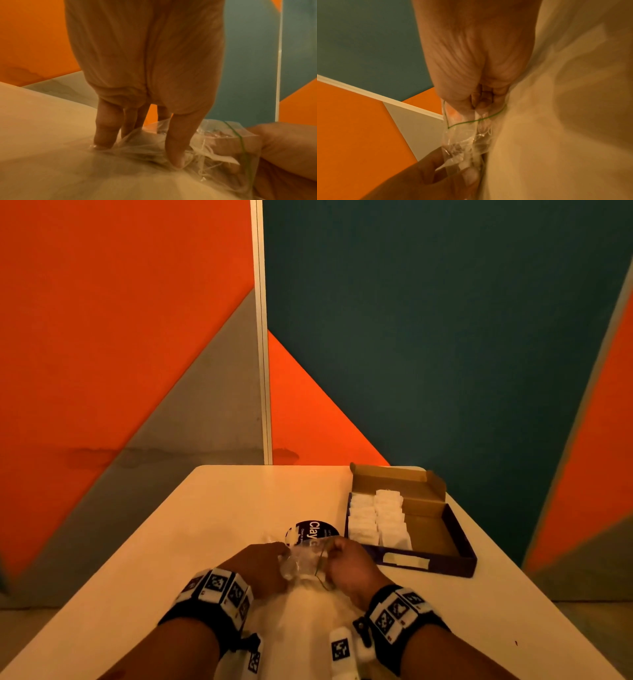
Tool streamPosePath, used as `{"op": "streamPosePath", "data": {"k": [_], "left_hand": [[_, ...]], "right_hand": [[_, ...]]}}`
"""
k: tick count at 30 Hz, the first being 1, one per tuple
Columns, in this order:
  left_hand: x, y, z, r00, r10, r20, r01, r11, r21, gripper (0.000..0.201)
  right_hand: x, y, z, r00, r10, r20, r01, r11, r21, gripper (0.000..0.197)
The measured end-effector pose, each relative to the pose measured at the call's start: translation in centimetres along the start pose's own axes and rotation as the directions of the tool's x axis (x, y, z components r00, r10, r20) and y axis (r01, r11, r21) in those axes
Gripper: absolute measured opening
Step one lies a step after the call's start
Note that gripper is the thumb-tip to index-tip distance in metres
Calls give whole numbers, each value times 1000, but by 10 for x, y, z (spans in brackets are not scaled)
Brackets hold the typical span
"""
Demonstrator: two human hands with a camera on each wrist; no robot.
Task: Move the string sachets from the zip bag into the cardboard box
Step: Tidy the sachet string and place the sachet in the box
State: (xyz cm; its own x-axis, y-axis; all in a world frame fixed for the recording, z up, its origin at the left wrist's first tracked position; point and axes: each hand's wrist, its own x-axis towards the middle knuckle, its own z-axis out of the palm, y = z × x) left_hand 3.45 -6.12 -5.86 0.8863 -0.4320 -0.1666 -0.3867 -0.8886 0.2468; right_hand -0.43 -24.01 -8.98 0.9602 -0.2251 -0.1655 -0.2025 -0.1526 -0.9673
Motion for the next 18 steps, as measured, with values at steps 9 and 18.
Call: {"op": "streamPosePath", "data": {"k": [9,18], "left_hand": [[3,-6,-7,999,-44,15,45,998,-44,68],[-20,1,-31,998,10,59,4,972,-236,77]], "right_hand": [[-19,-18,-37,991,-99,-87,102,994,36,18],[-45,-50,-71,962,-258,-95,268,956,119,43]]}}
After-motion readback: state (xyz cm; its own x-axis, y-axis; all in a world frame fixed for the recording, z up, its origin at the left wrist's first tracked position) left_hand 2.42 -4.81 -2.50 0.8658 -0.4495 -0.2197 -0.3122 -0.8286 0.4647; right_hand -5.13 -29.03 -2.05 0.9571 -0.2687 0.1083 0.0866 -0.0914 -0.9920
